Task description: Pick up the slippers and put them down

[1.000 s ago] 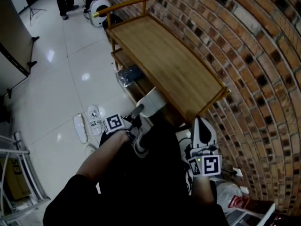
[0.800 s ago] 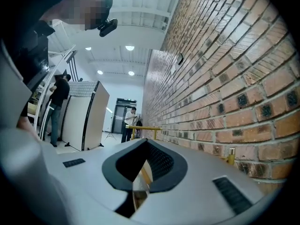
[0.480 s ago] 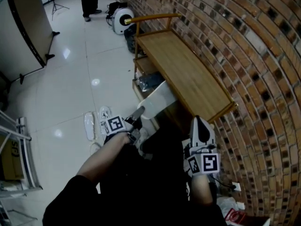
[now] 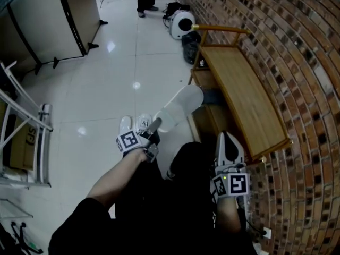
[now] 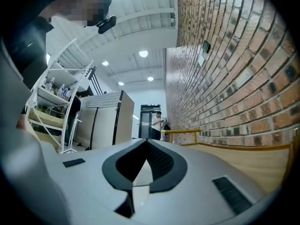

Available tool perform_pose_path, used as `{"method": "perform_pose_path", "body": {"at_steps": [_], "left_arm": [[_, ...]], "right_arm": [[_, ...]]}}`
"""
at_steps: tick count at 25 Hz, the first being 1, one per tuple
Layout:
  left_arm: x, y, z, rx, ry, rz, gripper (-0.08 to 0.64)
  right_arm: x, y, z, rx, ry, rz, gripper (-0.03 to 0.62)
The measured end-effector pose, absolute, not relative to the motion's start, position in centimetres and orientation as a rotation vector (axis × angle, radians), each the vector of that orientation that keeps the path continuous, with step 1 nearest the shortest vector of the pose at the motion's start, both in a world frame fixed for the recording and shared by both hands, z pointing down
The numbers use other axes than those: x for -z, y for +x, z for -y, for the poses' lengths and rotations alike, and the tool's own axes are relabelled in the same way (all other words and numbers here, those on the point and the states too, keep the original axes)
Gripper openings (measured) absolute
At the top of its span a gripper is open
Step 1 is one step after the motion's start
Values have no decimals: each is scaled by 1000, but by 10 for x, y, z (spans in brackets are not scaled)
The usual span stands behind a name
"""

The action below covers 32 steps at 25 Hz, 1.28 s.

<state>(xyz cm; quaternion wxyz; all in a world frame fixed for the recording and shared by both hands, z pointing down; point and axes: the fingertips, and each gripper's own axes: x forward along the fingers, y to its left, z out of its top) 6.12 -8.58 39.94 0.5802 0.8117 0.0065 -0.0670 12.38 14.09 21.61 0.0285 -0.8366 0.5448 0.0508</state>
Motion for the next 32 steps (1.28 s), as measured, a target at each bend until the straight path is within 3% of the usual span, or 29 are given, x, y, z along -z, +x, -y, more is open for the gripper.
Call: {"method": "perform_pose_path", "body": {"at_steps": [6,16,23,32], "left_arm": [[-366,13,150,342,2007,144,67],[-301,24,212,598,1967,178,67],[-323,52,252,673,1902,221,67],[-432,101,283,594,1828,280,67]], "right_arm": [[-225,104,-91,-126,-2481,-1822,8],[-226,136,21,-183,-2438,-1952,8],[-262,165,84,-90,-2451,-1957,8],[-364,204,131,169,-2490,-1935,8]]}}
